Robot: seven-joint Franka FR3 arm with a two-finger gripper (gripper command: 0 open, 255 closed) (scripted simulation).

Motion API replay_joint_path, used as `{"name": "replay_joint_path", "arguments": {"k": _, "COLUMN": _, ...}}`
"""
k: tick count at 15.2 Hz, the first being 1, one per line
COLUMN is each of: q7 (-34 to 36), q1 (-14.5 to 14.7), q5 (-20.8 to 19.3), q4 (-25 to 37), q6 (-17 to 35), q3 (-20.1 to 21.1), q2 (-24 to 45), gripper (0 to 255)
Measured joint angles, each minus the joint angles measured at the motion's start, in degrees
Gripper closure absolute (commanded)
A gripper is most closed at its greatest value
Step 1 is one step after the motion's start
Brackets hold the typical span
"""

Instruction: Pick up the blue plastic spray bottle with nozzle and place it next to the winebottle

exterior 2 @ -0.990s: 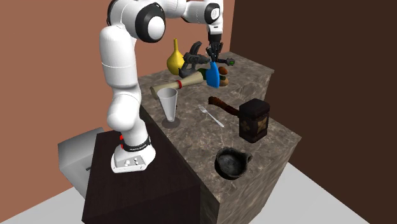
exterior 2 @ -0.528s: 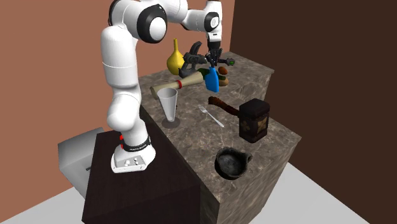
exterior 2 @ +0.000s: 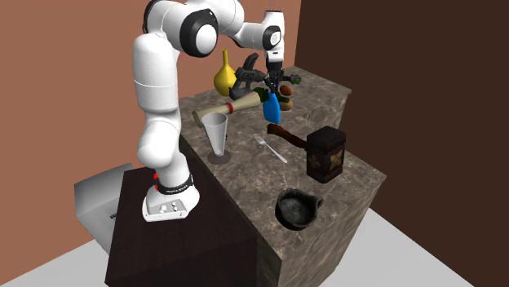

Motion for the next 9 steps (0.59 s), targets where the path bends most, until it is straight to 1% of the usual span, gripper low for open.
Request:
{"name": "replay_joint_path", "arguments": {"k": 5, "q7": 0.08, "q1": 0.04, "q5": -0.12, "q4": -0.07, "q6": 0.17, "q3": -0.02, "q2": 0.12, "gripper": 255}}
{"name": "replay_joint_path", "arguments": {"k": 6, "q7": 0.08, "q1": 0.04, "q5": -0.12, "q4": -0.07, "q6": 0.17, "q3": -0.02, "q2": 0.12, "gripper": 0}}
{"name": "replay_joint_path", "arguments": {"k": 9, "q7": 0.08, "q1": 0.04, "q5": -0.12, "q4": -0.06, "q6": 0.17, "q3": -0.02, "q2": 0.12, "gripper": 0}}
